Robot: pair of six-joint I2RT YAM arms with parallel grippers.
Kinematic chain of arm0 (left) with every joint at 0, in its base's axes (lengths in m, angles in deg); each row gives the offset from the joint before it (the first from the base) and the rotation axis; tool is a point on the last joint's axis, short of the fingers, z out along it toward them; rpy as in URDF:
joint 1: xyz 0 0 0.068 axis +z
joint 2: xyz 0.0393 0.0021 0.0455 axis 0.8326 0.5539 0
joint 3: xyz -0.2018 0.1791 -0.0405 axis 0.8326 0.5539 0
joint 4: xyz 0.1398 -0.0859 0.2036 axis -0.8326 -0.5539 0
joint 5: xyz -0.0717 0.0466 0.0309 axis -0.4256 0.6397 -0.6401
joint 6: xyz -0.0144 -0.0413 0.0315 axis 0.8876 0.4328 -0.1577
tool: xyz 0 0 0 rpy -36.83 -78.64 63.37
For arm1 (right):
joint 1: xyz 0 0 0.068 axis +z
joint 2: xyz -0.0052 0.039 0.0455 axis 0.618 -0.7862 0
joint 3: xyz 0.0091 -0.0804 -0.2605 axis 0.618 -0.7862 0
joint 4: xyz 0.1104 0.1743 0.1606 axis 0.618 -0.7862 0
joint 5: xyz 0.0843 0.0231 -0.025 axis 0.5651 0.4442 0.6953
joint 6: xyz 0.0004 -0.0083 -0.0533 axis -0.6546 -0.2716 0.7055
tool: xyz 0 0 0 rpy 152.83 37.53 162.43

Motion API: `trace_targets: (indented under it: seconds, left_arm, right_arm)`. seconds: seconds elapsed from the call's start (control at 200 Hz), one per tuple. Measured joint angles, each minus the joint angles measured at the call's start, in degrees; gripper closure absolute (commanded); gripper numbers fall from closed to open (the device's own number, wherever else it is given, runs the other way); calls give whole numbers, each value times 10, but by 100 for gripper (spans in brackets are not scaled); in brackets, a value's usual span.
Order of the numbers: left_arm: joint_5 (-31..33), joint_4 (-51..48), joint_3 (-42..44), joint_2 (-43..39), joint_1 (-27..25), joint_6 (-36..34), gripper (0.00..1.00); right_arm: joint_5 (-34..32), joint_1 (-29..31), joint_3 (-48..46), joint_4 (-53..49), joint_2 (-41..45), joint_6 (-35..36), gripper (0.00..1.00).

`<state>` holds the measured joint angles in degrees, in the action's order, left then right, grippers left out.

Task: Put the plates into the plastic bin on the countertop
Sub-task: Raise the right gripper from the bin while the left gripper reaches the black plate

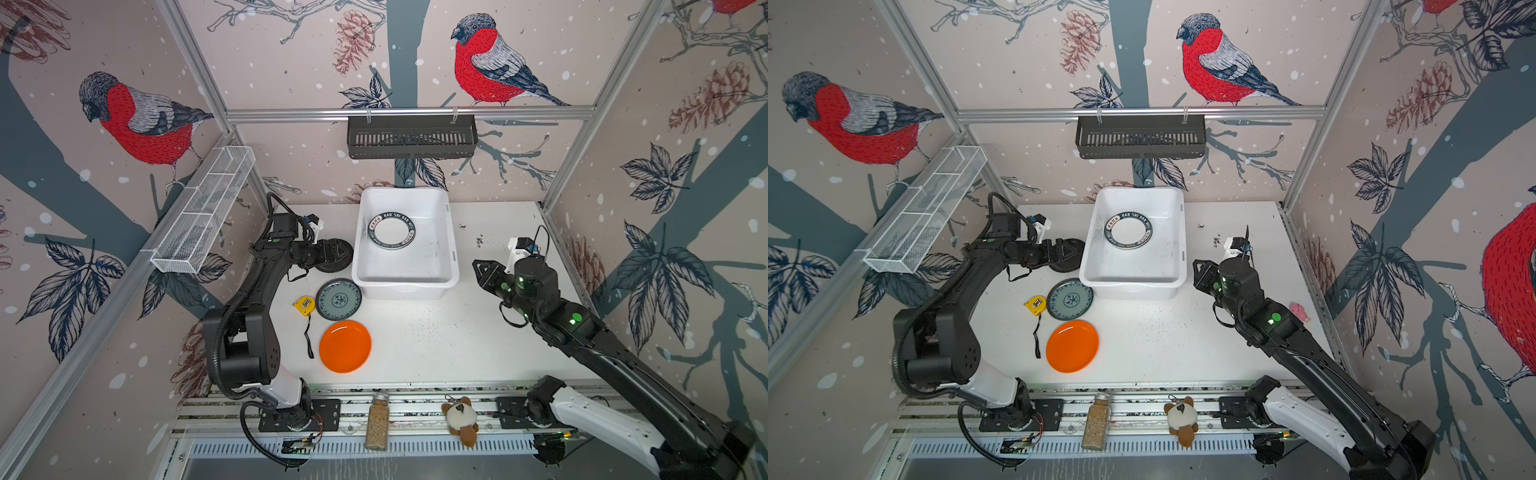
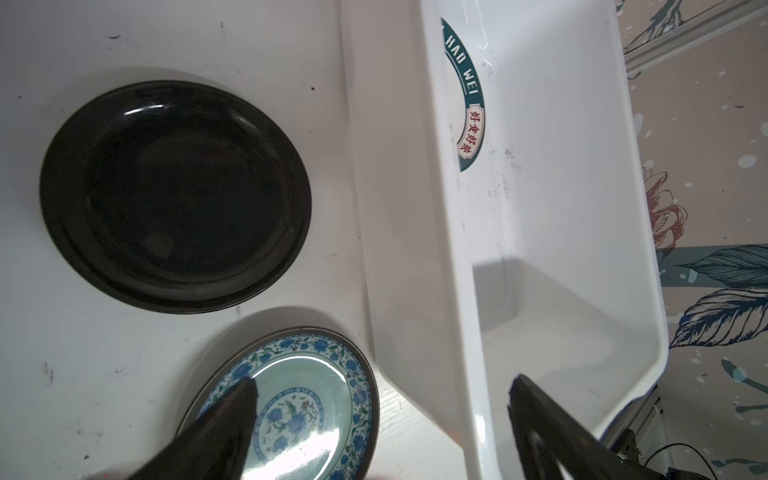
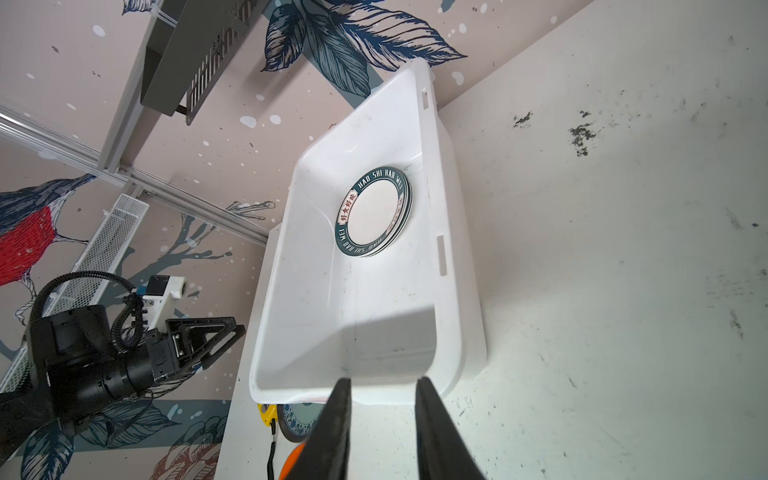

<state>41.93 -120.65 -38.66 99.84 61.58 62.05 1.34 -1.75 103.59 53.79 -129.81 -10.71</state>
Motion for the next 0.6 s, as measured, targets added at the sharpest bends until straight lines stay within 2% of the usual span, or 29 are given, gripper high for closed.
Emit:
trace_targets:
  seconds: [0.27,0.6]
  left_arm:
    - [0,36,5,44,14,0,11]
    - [-13,63,17,90,54,0,14]
  right_arm:
    - [-8,0,-24,-5,31,-14,72]
    - [3,0,-21,5,16,-16,72]
